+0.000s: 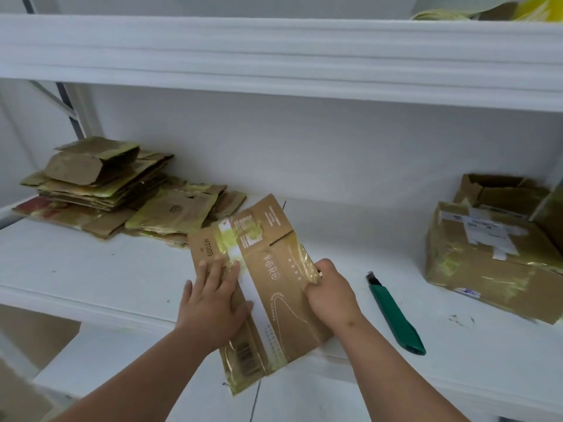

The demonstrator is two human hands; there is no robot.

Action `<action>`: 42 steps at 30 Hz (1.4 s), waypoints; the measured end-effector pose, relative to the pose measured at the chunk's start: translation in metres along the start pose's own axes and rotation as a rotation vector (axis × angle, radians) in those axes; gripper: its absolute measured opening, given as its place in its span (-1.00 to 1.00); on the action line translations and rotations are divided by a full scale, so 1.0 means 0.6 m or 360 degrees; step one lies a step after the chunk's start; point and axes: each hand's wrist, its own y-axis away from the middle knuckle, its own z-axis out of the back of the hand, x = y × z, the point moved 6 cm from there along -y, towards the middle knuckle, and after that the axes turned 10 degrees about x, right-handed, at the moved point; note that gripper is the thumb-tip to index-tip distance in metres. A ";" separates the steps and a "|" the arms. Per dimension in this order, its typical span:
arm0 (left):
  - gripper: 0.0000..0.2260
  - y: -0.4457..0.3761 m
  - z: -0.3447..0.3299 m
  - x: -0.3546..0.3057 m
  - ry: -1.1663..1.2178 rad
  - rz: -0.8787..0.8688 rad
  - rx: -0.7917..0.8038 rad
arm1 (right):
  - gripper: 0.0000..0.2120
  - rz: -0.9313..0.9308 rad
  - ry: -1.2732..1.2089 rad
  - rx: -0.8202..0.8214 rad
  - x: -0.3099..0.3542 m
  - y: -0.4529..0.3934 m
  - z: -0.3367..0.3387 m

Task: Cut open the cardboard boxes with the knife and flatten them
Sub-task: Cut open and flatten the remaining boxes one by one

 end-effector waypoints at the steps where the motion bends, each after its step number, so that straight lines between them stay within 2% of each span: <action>1: -0.31 0.003 0.013 0.011 0.0042 -0.0002 -0.0065 | -0.86 0.0042 -0.0054 -0.0041 0.014 -0.002 -0.006; 6: -0.27 0.005 0.077 0.097 0.0314 -0.0041 -0.0299 | -0.86 0.0063 -0.0590 -0.0252 0.077 -0.020 -0.064; 10: -0.23 -0.014 0.104 0.186 0.1057 0.0013 0.0053 | -0.84 0.0043 -0.0892 -0.0348 0.129 -0.047 -0.116; 12: -0.20 -0.017 0.117 0.218 0.1230 0.0040 0.0154 | -0.81 0.0024 -0.0937 -0.0333 0.150 -0.058 -0.144; 14: -0.18 -0.023 0.133 0.247 0.1166 0.0052 0.0119 | -0.73 0.0002 -0.0962 -0.0310 0.167 -0.067 -0.171; 16: -0.19 -0.035 0.149 0.267 0.0970 0.0066 0.0019 | -0.57 -0.0010 -0.0946 -0.0266 0.183 -0.078 -0.192; 18: -0.24 -0.055 0.168 0.283 0.0823 0.0075 -0.0138 | -0.39 0.0028 -0.0892 -0.0197 0.204 -0.094 -0.205; 20: -0.36 -0.078 0.183 0.296 0.0772 0.0057 -0.0258 | -0.30 0.0123 -0.0818 -0.0122 0.228 -0.115 -0.211; 25: -0.68 -0.140 0.213 0.317 0.0537 0.0087 -0.0391 | -0.23 0.0260 -0.0661 0.0033 0.265 -0.191 -0.209; 30: -0.70 -0.189 0.245 0.329 0.0297 0.0098 -0.0440 | -0.38 0.0285 -0.0249 -0.0034 0.293 -0.261 -0.210; 34: -0.63 -0.232 0.264 0.339 0.0254 0.0097 -0.0413 | -0.49 0.0261 -0.0111 -0.0028 0.316 -0.303 -0.223; 38: -0.49 -0.265 0.275 0.340 0.0409 0.0097 -0.0338 | -0.51 0.0305 -0.0002 -0.0016 0.338 -0.329 -0.231; 40: -0.45 -0.287 0.264 0.349 0.0174 0.0069 -0.0200 | -0.41 0.0308 0.0036 0.0158 0.337 -0.341 -0.254; 42: -0.45 -0.310 0.243 0.359 -0.0293 0.0007 0.0031 | -0.20 0.0238 0.0176 0.0366 0.322 -0.354 -0.287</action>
